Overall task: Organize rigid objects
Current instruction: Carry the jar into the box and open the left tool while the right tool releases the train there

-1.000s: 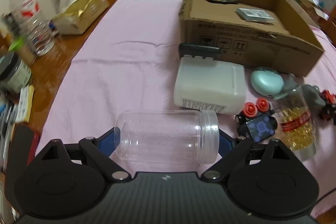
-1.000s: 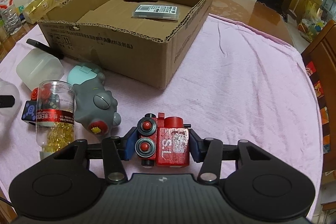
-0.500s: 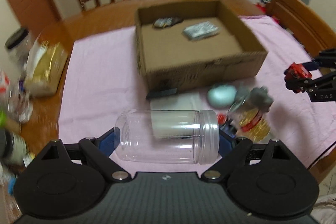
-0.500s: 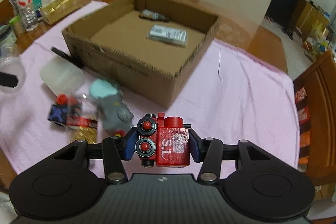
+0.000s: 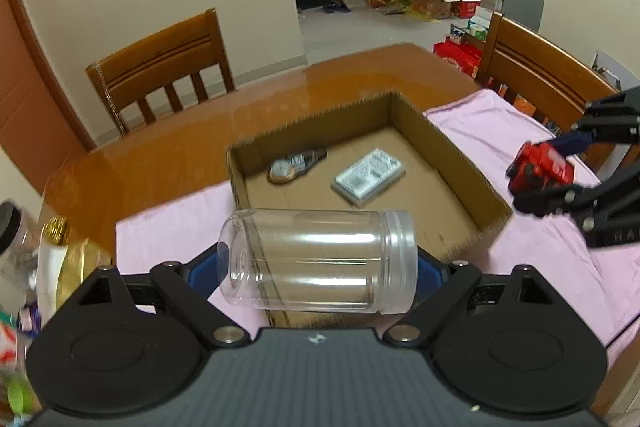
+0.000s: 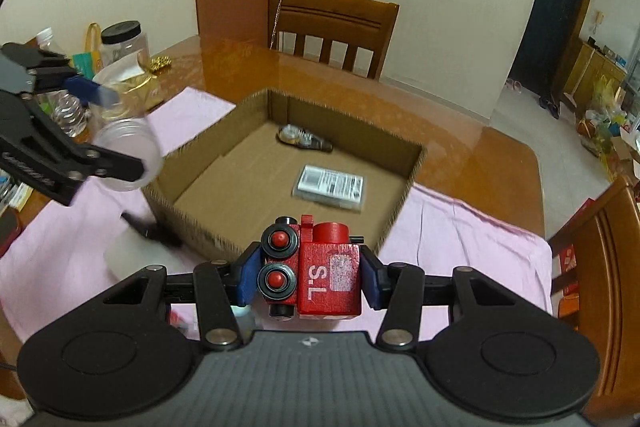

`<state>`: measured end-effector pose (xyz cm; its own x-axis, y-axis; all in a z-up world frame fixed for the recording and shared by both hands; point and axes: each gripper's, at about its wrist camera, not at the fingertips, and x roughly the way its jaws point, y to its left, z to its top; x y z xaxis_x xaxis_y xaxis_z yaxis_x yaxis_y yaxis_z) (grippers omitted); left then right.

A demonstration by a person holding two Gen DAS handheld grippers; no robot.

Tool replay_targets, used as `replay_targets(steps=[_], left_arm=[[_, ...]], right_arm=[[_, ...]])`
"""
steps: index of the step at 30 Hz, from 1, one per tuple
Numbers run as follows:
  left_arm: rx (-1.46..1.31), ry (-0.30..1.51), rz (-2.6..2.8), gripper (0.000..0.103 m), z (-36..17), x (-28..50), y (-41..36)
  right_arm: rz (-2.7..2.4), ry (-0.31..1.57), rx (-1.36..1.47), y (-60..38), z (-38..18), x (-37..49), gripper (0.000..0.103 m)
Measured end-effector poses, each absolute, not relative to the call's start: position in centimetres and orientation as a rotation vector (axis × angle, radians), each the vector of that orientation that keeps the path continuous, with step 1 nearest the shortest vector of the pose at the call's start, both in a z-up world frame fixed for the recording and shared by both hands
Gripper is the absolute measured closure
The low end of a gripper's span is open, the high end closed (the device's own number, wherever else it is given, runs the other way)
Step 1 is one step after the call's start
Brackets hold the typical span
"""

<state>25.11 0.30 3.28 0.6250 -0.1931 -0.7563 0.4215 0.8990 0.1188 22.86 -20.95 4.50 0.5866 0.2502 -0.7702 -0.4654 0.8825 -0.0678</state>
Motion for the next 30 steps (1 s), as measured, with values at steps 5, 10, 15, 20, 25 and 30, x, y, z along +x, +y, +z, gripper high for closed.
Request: replay_targets(steps=[5, 10, 15, 20, 25, 30], left_arm=[[0.294, 0.822, -0.361, 0.012, 2.6, 28.9, -0.2], [0.284, 0.827, -0.363, 0.012, 1.4, 31.7, -0.6], [0.286, 0.846, -0.356, 0.012, -0.1, 34.2, -1.0], [0.281, 0.860, -0.353, 0.012, -1.1, 36.2, -1.1], [0.295, 0.865, -0.349, 0.012, -1.9, 37.9, -1.6], [0.294, 0.873, -0.344, 0.012, -2.5, 39.2, -2.1]], right_arm=[[0.420, 0.850, -0.261, -19.3, 4.1, 25.1, 0.048], [0.405, 0.860, -0.246, -17.9, 3.3, 27.1, 0.048], [0.369, 0.852, -0.221, -17.7, 2.6, 27.7, 0.018], [0.309, 0.848, -0.198, -18.4, 3.1, 26.2, 0.000], [0.270, 0.861, -0.191, -18.9, 3.5, 25.1, 0.000], [0.231, 0.876, -0.177, -19.2, 3.4, 24.5, 0.000]])
